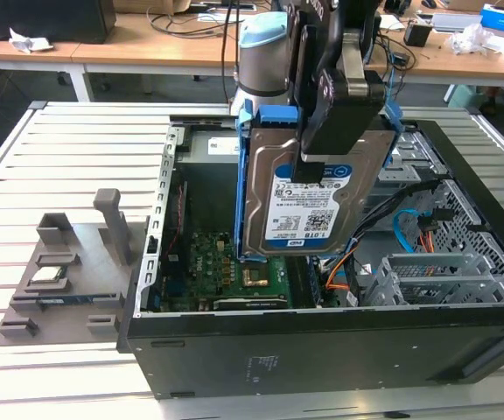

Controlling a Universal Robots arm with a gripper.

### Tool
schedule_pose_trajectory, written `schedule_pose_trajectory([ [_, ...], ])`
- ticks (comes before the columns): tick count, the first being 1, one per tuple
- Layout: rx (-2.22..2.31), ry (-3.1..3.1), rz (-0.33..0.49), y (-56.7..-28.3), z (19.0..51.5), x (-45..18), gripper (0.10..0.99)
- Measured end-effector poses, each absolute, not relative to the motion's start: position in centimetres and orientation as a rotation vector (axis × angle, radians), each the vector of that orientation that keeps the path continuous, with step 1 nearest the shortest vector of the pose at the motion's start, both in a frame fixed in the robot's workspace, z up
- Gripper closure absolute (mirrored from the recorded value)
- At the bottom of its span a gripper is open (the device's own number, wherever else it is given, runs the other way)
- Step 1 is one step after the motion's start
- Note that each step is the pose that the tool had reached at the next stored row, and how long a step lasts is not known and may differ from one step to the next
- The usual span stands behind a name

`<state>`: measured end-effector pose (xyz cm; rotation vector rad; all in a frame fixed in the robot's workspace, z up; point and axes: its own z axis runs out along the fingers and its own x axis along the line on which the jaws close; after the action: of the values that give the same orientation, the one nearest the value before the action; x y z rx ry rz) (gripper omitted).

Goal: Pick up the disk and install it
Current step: 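Pick up the disk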

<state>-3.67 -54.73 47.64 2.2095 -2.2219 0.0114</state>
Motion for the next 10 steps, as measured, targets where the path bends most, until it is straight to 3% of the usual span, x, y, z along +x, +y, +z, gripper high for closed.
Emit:
schedule_pose_trajectory([
  [10,2.210,-2.222,0.011,-56.7,47.6,-3.7,0.725],
])
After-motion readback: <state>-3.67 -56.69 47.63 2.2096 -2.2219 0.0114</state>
